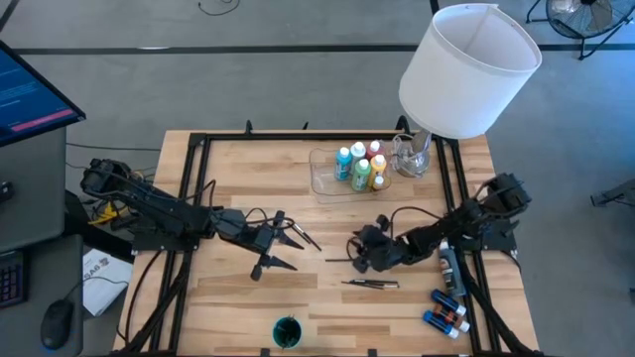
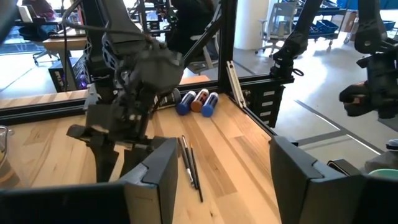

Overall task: Pick & Place Paint Supplies
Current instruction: Put the silver paintbrush into the green cup

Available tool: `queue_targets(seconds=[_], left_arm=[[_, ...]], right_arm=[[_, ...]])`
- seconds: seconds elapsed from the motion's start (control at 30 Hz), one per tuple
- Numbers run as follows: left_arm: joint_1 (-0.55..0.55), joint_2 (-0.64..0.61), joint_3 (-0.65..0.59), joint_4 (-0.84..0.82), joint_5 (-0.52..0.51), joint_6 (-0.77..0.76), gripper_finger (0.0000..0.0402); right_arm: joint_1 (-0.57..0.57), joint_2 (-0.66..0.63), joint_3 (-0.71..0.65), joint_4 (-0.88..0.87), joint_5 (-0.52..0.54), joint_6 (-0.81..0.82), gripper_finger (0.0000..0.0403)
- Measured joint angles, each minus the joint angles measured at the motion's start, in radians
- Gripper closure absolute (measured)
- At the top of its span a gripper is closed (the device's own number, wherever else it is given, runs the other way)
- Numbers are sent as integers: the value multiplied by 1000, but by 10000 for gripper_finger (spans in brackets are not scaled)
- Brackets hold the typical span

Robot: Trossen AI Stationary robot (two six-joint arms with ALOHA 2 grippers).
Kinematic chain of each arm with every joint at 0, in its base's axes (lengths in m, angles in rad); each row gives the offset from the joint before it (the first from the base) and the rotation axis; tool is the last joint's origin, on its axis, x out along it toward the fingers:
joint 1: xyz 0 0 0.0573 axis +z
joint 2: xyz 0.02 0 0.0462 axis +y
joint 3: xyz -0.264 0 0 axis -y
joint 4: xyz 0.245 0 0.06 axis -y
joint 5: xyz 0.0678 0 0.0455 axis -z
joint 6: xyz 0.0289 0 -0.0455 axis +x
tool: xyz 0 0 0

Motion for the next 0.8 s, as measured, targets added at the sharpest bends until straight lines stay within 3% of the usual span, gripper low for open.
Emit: queue_targets(seconds=[0.13,0.33,0.67,0.8], left_arm=[[0,0,0,-3,0,-5,248],[0,0,0,-4,0,-7,248],[0,0,0,-5,0,-23,248],[0,0,0,-5,0,-22,248]], right_arm=[[54,-1,0,159,74,-149,283],[115,-3,-63,495,-4,-369,302],[109,-4,-396,1221,-152,-463,360],[110,-4,-421,1261,-166,-466,381]])
